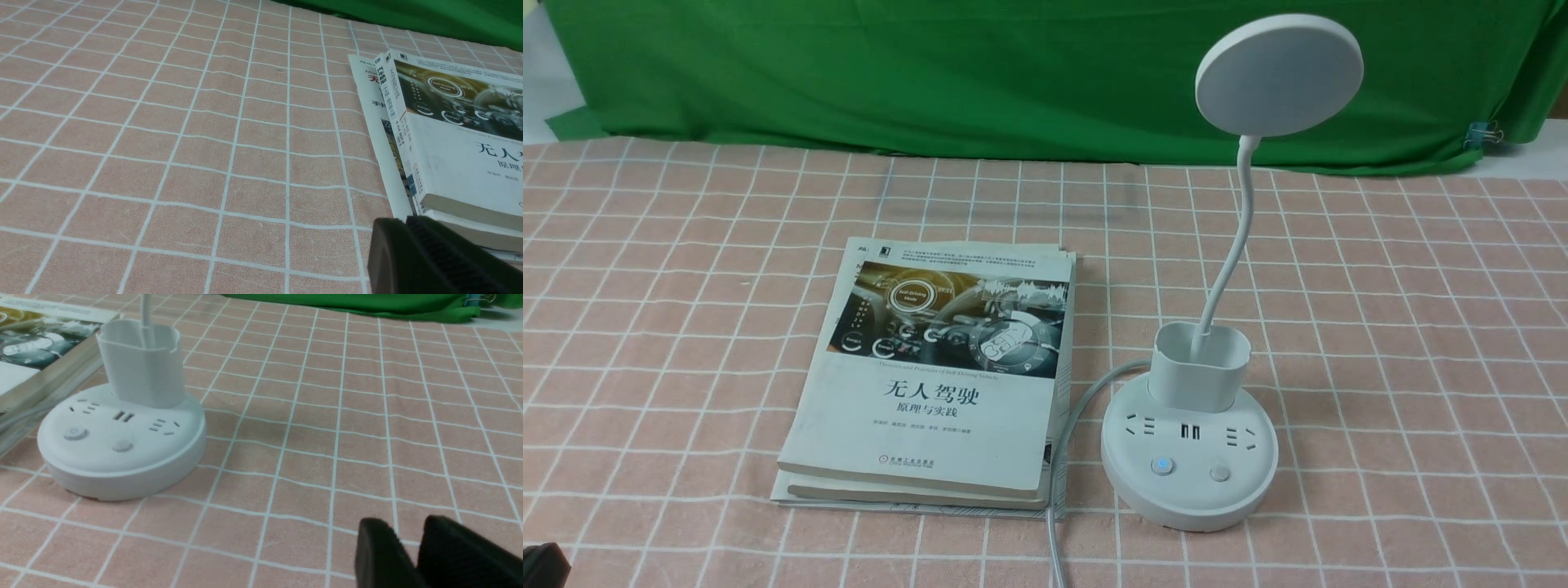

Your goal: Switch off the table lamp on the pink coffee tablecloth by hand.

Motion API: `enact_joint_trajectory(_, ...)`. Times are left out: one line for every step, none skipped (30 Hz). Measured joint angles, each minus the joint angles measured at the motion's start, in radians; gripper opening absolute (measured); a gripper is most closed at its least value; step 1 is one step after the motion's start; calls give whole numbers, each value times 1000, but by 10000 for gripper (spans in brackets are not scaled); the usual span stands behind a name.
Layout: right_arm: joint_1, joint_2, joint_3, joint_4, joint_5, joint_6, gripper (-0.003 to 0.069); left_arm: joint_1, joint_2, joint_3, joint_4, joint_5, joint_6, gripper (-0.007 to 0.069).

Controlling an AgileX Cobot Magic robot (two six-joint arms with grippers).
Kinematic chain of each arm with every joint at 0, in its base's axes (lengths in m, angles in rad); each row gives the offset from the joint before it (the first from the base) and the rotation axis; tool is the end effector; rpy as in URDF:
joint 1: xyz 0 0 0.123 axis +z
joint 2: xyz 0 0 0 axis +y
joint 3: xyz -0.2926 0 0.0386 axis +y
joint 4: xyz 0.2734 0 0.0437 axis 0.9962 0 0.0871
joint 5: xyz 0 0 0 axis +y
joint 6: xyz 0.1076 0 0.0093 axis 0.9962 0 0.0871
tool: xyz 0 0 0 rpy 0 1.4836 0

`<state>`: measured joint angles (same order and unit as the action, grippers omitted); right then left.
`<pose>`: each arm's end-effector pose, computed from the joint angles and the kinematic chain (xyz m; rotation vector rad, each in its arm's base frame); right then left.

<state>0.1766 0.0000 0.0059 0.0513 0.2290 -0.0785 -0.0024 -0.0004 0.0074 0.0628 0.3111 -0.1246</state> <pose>0.0863 0.0167 0.1877 -0.1847 1.7097 0.1197 0.0862 0.0019 0.1785 -0.0699 1.7998 -0.0307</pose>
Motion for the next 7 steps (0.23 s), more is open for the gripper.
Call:
enact_joint_trajectory(0,0,0,0,0,0,222,0,0,0,0,0,0,6)
enact_joint_trajectory(0,0,0,0,0,0,222,0,0,0,0,0,0,6)
enact_joint_trajectory(0,0,0,0,0,0,223,0,0,0,0,0,0,6)
enact_joint_trajectory(0,0,0,0,0,0,224,0,0,0,0,0,0,6)
enact_joint_trajectory(0,0,0,0,0,0,225,0,0,0,0,0,0,6)
enact_joint_trajectory(0,0,0,0,0,0,227,0,0,0,0,0,0,6)
enact_joint_trajectory(0,0,0,0,0,0,230,0,0,0,0,0,0,6)
